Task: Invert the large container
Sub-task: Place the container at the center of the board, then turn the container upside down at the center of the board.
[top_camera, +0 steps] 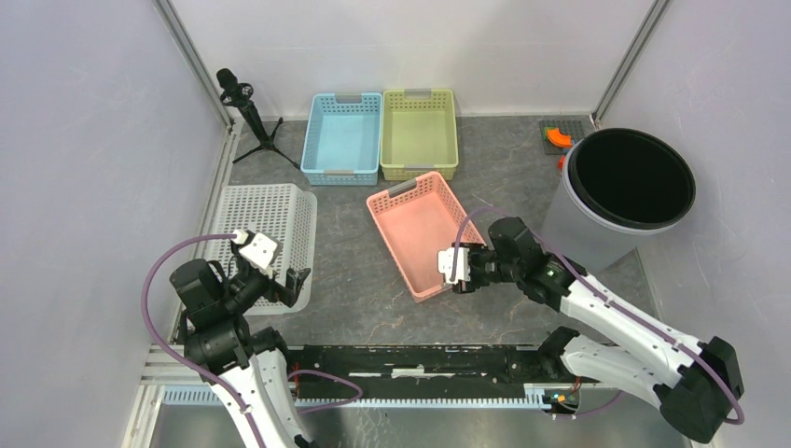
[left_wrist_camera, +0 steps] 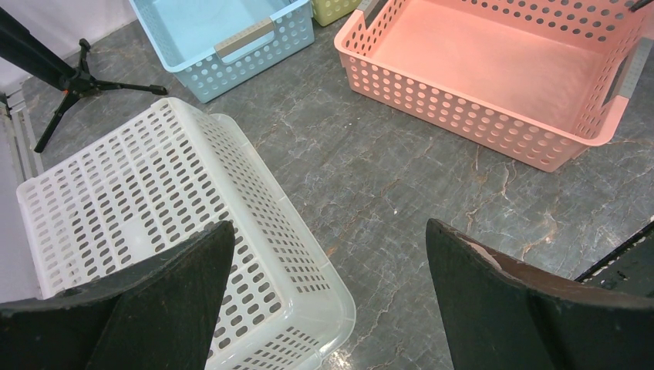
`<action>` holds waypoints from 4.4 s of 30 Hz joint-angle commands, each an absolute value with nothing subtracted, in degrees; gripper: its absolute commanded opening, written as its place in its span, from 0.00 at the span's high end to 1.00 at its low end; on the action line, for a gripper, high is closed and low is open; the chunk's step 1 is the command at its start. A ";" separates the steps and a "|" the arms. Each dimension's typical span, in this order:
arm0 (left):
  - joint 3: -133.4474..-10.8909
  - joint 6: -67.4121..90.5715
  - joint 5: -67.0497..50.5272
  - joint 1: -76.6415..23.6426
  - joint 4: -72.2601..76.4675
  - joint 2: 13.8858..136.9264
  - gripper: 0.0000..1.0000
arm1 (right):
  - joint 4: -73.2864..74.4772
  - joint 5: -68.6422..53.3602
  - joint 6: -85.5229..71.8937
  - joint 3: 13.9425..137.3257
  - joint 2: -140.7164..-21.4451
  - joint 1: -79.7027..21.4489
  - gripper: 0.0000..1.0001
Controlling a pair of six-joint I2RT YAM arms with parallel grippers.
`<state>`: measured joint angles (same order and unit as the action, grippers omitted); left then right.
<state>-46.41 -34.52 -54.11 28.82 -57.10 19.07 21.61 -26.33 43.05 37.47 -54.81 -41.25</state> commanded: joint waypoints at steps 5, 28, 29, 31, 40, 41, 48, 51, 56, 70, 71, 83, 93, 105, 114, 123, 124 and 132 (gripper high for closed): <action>-45.99 -35.24 -55.02 29.34 -55.68 18.61 0.00 | 18.51 -17.36 55.44 30.07 -46.85 -44.42 0.40; -46.17 -35.16 -54.92 29.37 -55.61 19.24 0.00 | -1.79 -3.21 59.16 15.62 -42.76 -52.45 0.54; -46.17 -35.16 -54.87 29.41 -55.68 19.26 0.00 | -1.93 -3.09 59.51 15.36 -42.76 -52.67 0.53; -46.19 -35.16 -54.93 29.43 -55.70 19.25 0.00 | -2.30 -2.99 60.01 14.75 -42.80 -52.93 0.53; -46.14 -35.14 -54.85 29.41 -55.68 19.07 0.00 | -7.49 0.62 61.53 11.11 -43.49 -54.88 0.53; -46.14 -35.20 -54.78 29.41 -55.69 19.06 0.00 | -8.20 1.56 61.69 10.60 -43.67 -55.18 0.54; -46.05 -35.16 -54.75 29.64 -55.71 18.72 0.00 | -11.70 4.26 61.87 9.07 -45.12 -56.73 0.57; -46.06 -35.16 -54.71 29.78 -55.72 18.63 0.00 | -12.62 5.20 61.97 8.88 -45.48 -57.33 0.60; -46.10 -35.17 -54.76 29.83 -55.67 18.72 0.00 | -13.34 6.07 61.72 8.89 -45.55 -57.98 0.65; -46.06 -35.16 -54.83 30.05 -55.70 18.63 0.00 | -0.23 -2.21 56.45 17.88 -44.26 -58.82 0.92; -46.08 -35.16 -54.87 30.06 -55.68 18.71 0.00 | 2.58 -3.78 56.00 19.37 -43.98 -58.65 0.93; -46.06 -35.17 -54.82 30.11 -55.69 18.85 0.00 | 21.49 -27.40 49.63 38.74 -43.92 -51.60 0.92; -45.97 -35.24 -54.82 30.36 -55.64 18.21 0.00 | 23.71 -42.13 38.84 48.09 -46.51 -44.34 0.92; -45.79 -35.33 -54.80 30.49 -55.61 17.82 0.00 | 9.11 -61.88 5.76 51.19 -53.88 -32.46 0.94; -45.87 -35.33 -54.93 30.54 -55.62 17.96 0.00 | -21.57 -67.13 -30.27 41.34 -58.04 -23.08 0.96; -45.93 -35.33 -54.97 30.55 -55.63 18.11 0.00 | -5.96 -53.67 -19.43 43.68 -60.52 -19.26 0.96; -45.89 -35.39 -55.02 30.57 -55.63 18.10 0.00 | -6.43 -53.57 -20.89 43.57 -61.12 -18.51 0.96; -45.88 -35.37 -54.99 30.59 -55.62 18.11 0.00 | -12.15 -54.89 -29.62 41.29 -64.46 -14.19 0.96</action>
